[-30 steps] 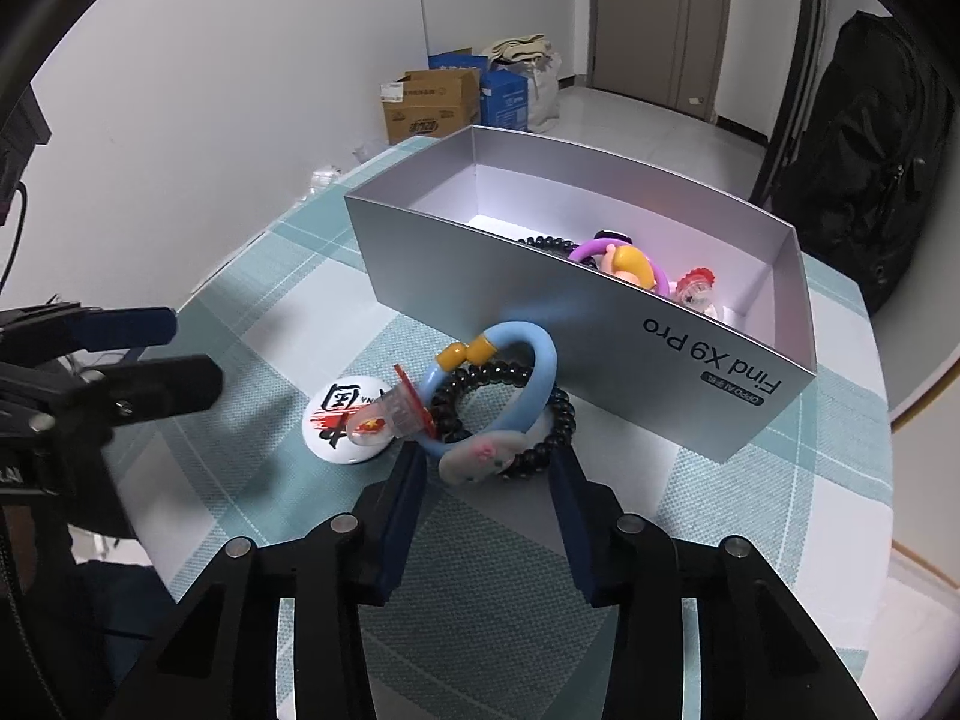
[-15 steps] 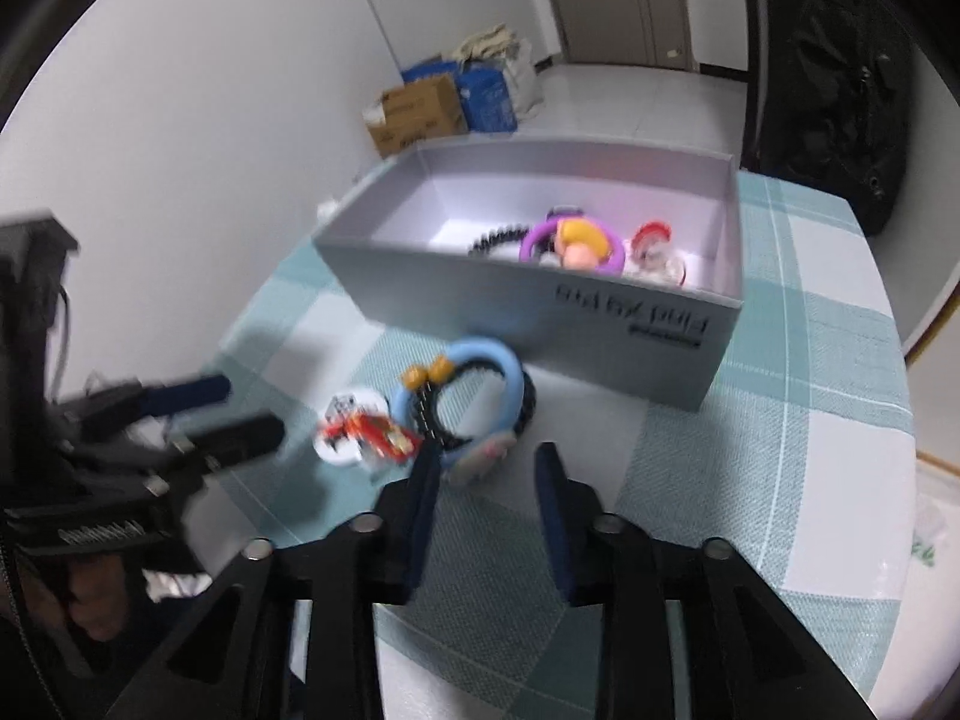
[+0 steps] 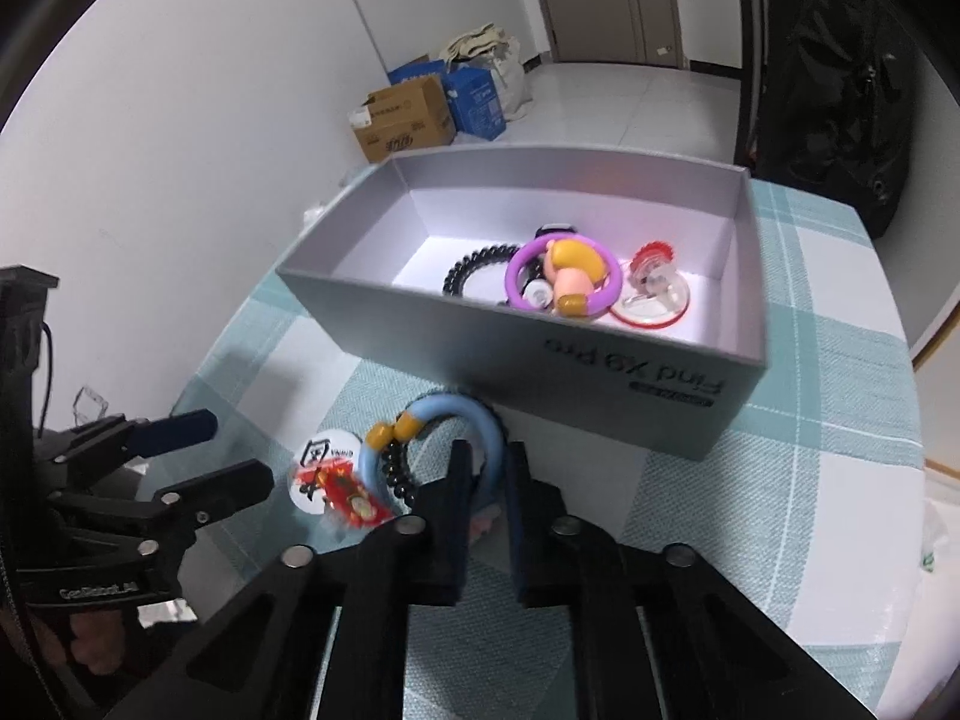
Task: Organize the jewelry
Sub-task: 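Lift the blue ring with the right gripper while the left gripper grasps the white badge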
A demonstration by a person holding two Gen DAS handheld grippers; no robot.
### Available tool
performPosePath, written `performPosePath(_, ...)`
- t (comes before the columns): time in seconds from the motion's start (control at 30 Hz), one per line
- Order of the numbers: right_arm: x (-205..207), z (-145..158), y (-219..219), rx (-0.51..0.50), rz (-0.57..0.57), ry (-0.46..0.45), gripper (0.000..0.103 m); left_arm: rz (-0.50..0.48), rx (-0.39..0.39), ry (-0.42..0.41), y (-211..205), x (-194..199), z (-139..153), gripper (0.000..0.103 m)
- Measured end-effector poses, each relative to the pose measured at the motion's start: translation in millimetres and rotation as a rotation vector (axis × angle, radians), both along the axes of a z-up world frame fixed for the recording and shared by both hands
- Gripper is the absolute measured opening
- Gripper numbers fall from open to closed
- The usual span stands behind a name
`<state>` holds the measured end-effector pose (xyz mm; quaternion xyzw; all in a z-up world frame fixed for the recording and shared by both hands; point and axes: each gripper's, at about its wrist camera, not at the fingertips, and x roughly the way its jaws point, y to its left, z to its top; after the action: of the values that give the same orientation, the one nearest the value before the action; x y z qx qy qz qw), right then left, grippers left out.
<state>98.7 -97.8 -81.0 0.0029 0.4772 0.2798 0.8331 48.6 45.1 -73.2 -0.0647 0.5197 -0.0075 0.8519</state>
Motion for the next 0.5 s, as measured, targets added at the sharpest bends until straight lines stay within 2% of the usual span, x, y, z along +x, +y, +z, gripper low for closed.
performPosePath(0.23,1,4,-13,0.041,-0.019,0.018,0.007,-0.081,0.051,0.001,-17,3,-5,0.069)
performPosePath(0.43,-6,19,-27,0.081,-0.034,-0.027,0.007,-0.132,0.069,0.019,-25,3,-10,0.069)
performPosePath(0.5,-5,22,-32,0.091,-0.039,-0.031,0.007,-0.152,0.106,0.016,-30,5,-11,0.069)
